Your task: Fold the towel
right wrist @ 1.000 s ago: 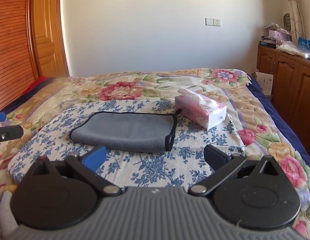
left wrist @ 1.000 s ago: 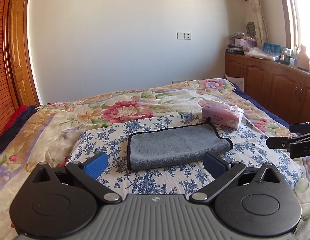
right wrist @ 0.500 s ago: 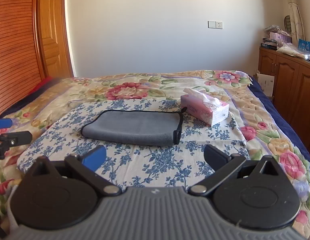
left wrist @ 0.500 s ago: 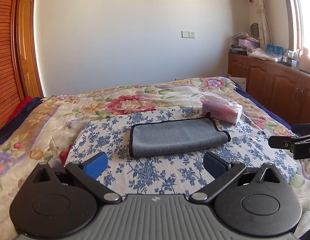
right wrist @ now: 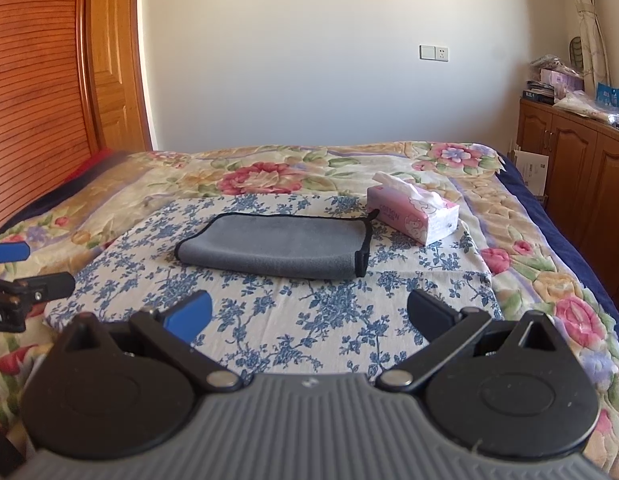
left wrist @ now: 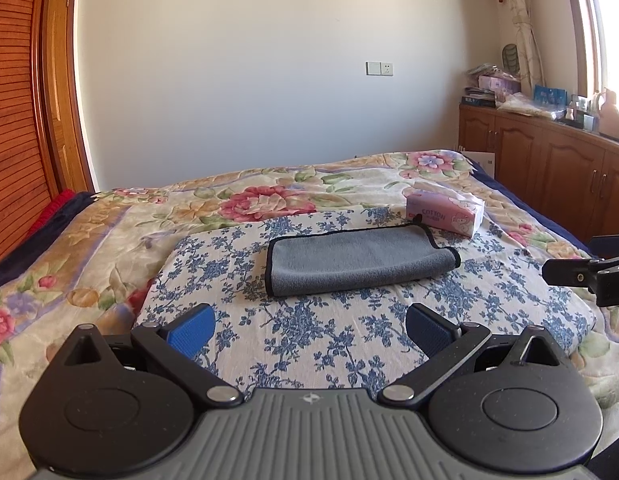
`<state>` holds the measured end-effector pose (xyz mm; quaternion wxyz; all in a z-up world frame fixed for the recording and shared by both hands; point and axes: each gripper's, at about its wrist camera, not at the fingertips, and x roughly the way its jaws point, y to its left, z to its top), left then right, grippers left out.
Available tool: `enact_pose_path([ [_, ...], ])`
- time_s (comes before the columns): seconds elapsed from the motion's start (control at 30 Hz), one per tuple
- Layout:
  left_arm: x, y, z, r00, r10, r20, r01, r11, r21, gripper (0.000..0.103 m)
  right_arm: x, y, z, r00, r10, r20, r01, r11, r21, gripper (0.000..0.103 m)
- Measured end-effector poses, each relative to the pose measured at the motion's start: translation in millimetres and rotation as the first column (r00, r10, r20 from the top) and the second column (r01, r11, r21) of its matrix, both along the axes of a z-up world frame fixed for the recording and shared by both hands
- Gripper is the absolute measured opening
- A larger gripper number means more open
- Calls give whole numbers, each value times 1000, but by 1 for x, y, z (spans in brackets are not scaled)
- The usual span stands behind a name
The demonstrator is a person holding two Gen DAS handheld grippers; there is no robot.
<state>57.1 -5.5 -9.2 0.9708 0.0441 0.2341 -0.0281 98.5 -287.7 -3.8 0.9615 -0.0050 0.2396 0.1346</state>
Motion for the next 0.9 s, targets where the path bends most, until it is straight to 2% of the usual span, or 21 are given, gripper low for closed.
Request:
enact_pose_path([
  [0.57,-20,5,-14,1000,22,-5,-22,1000,1,103,-29,7,1,1000,-6,31,6,1000,10,103],
  [0.9,-23,9,-16,998,41,42,-41,999,-8,103,-31,7,2,995,-45,86,46,999,-9,103],
])
